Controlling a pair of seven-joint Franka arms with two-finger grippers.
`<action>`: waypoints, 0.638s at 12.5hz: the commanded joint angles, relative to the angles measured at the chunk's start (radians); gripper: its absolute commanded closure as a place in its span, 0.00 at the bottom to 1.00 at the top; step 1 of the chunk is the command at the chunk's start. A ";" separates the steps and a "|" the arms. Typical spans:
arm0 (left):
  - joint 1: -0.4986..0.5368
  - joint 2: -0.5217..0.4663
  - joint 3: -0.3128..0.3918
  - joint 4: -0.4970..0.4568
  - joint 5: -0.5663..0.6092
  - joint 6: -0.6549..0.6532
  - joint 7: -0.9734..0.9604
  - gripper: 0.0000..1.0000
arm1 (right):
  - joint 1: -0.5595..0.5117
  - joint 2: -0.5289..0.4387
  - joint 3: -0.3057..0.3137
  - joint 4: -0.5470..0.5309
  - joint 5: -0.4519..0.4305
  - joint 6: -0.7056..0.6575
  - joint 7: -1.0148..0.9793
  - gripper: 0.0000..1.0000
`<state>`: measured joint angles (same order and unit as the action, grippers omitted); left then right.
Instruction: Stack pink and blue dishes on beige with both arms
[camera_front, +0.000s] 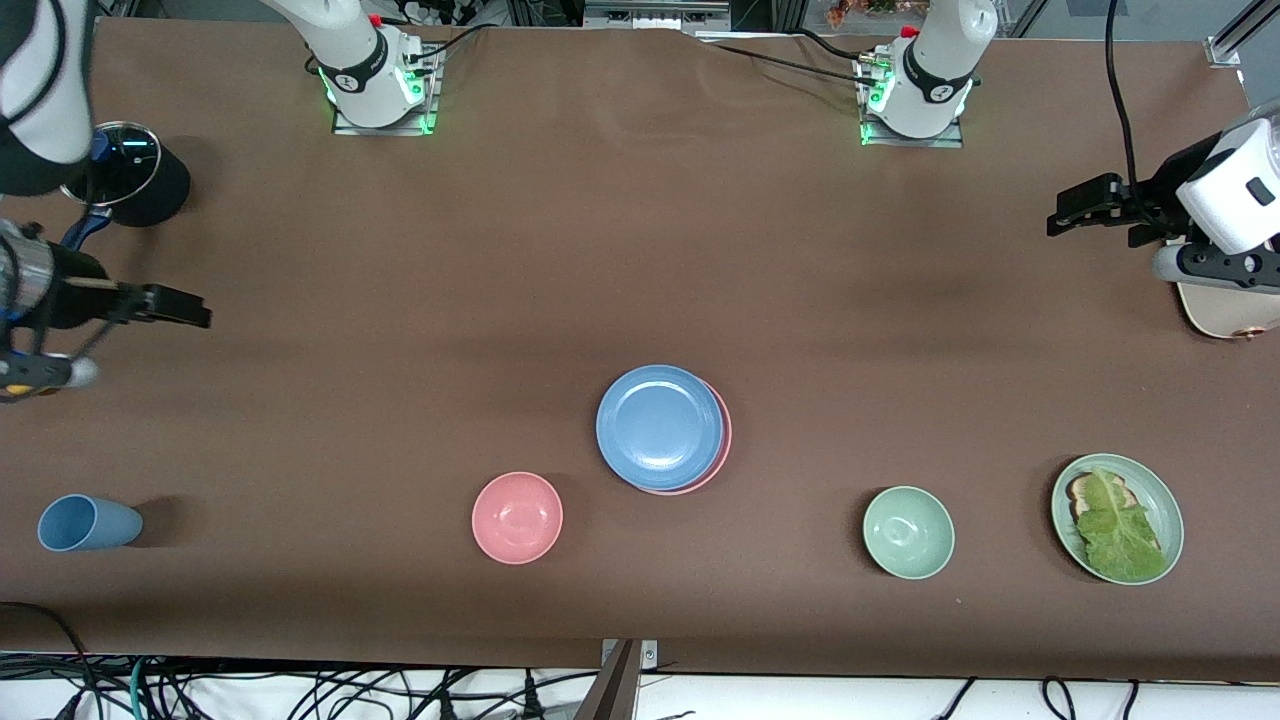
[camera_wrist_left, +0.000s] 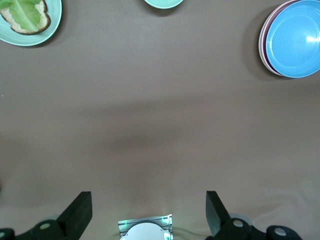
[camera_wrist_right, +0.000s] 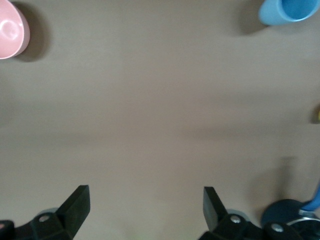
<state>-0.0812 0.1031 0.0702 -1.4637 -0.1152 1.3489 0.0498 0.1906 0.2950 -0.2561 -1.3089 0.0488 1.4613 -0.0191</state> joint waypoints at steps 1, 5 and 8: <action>-0.006 -0.002 -0.006 -0.003 0.031 0.004 0.019 0.00 | -0.129 -0.167 0.176 -0.163 -0.102 -0.009 0.002 0.00; -0.008 0.000 -0.006 -0.001 0.028 0.004 0.021 0.00 | -0.188 -0.355 0.212 -0.458 -0.093 0.206 0.015 0.00; -0.009 0.000 -0.006 -0.001 0.028 0.004 0.021 0.00 | -0.192 -0.372 0.216 -0.443 -0.090 0.174 0.031 0.00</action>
<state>-0.0841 0.1051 0.0652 -1.4644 -0.1152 1.3498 0.0501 0.0222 -0.0271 -0.0658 -1.7175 -0.0343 1.6411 -0.0106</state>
